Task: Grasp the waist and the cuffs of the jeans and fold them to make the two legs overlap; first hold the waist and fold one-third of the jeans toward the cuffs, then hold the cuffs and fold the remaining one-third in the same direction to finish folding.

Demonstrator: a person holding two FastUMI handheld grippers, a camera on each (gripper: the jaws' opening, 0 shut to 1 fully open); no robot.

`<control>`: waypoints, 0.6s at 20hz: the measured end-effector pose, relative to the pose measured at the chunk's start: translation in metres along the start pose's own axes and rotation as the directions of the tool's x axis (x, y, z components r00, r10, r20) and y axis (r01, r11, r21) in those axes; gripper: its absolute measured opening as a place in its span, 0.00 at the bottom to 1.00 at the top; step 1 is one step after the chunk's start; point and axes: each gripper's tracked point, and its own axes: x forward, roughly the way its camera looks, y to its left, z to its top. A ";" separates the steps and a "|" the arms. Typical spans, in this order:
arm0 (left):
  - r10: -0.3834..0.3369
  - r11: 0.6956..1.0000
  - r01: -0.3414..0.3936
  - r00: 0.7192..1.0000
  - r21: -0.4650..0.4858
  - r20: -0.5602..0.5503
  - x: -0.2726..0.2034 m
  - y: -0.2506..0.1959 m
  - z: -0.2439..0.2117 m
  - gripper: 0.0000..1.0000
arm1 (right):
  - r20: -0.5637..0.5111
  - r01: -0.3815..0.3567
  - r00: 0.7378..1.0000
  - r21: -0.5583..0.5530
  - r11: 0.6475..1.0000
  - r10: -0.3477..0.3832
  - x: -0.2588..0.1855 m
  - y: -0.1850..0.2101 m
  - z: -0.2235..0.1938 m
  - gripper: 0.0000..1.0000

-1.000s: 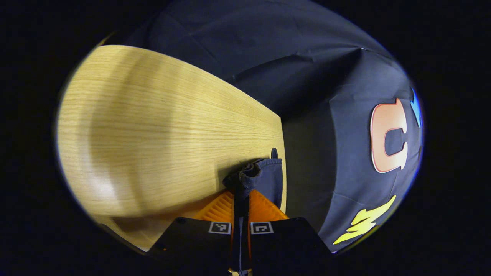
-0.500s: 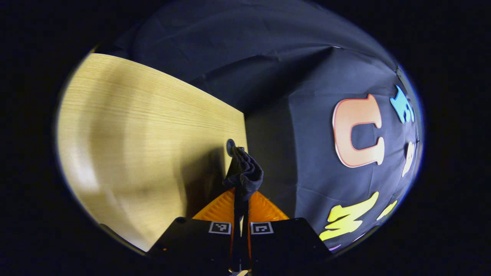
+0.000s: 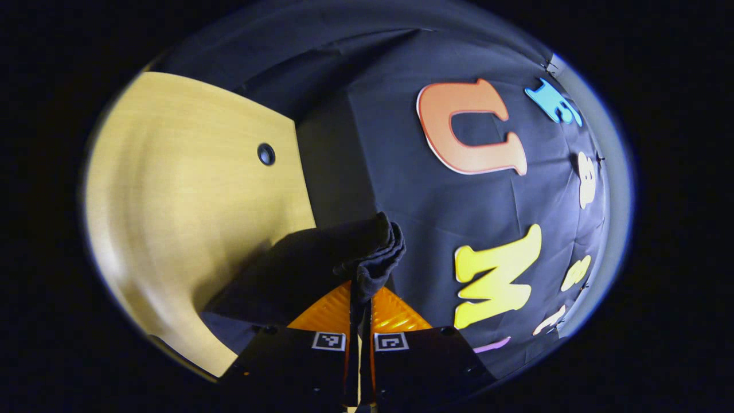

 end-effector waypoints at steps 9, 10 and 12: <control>-0.027 0.997 0.040 0.980 0.061 -0.196 0.012 -0.043 -0.146 0.05 | 0.016 0.103 0.995 0.018 0.995 -0.103 -0.036 -0.070 0.009 0.98; -0.014 0.997 0.031 0.977 0.074 -0.212 0.012 -0.041 -0.161 0.05 | 0.016 0.115 0.993 0.021 0.993 -0.116 -0.041 -0.077 0.009 0.99; 0.020 0.995 0.005 0.969 0.100 -0.245 0.016 -0.027 -0.190 0.05 | 0.012 0.138 0.990 0.026 0.990 -0.139 -0.048 -0.092 0.008 0.99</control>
